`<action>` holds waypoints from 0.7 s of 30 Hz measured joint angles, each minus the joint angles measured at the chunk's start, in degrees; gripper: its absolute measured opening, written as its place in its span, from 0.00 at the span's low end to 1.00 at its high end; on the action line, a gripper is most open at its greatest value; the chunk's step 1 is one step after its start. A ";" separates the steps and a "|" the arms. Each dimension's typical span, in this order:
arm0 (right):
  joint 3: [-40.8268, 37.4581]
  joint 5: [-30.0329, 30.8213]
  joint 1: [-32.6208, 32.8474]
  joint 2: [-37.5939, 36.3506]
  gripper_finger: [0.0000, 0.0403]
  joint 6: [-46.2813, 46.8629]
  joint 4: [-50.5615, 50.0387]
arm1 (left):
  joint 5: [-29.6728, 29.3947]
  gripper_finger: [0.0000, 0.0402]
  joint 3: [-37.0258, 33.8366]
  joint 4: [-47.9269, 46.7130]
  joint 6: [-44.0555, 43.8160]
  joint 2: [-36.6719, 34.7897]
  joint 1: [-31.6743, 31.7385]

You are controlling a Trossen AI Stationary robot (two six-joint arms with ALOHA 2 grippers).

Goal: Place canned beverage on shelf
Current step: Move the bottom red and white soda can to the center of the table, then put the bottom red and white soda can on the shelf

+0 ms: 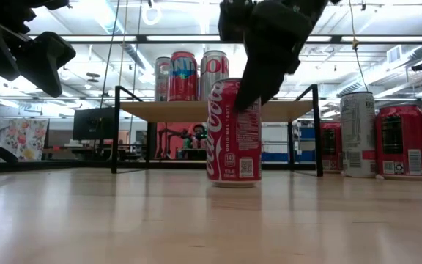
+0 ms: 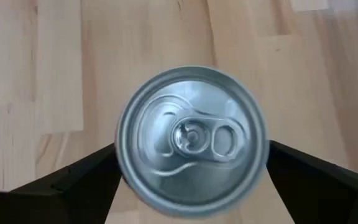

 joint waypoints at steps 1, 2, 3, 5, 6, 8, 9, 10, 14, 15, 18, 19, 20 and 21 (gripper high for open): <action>0.93 0.47 0.09 0.00 0.97 0.06 -1.77 | 0.00 0.69 0.00 0.00 0.00 0.00 0.00; 1.84 0.94 0.26 0.00 0.97 0.26 -3.98 | 0.00 0.69 0.00 0.02 -0.02 0.00 0.00; 2.73 1.45 0.48 0.00 0.97 0.44 -6.50 | 0.00 0.69 0.00 0.02 -0.07 0.00 0.00; 4.32 1.83 1.05 0.00 0.97 1.10 -10.21 | 0.00 0.69 0.00 0.07 -0.22 0.00 0.00; 4.79 1.82 1.41 -0.02 0.97 1.60 -11.02 | 0.00 0.69 0.00 0.19 -0.22 0.00 0.00; 5.11 1.57 2.24 -0.07 0.96 2.54 -12.84 | -0.47 0.69 0.00 0.95 -0.22 0.00 0.00; 5.10 1.61 2.69 -0.06 0.96 3.05 -13.74 | -1.97 0.69 0.00 1.84 -0.22 0.02 0.00; 5.09 1.97 3.19 -0.04 0.96 3.57 -14.65 | -4.50 0.69 0.00 3.02 -0.25 0.25 -0.02; 4.37 4.83 4.80 -0.07 0.96 7.25 -17.11 | -16.59 0.69 0.00 7.48 -0.33 2.35 1.09; 4.35 5.49 5.22 -0.04 0.96 8.36 -17.74 | -19.19 0.69 0.00 8.50 -0.35 3.09 1.71; 4.37 7.94 6.81 -0.04 0.96 10.51 -17.23 | -24.51 0.69 -0.02 12.20 -0.23 5.96 4.00; 4.30 9.42 7.44 -0.04 0.96 10.89 -17.03 | -25.07 0.69 -0.02 14.06 0.16 6.94 4.95; 4.10 11.06 7.98 -0.05 0.96 11.14 -16.53 | -25.35 0.69 0.00 16.32 0.84 8.07 5.90; 3.86 12.67 8.48 -0.04 0.96 11.50 -15.98 | -25.51 0.69 0.00 18.48 1.70 9.29 6.82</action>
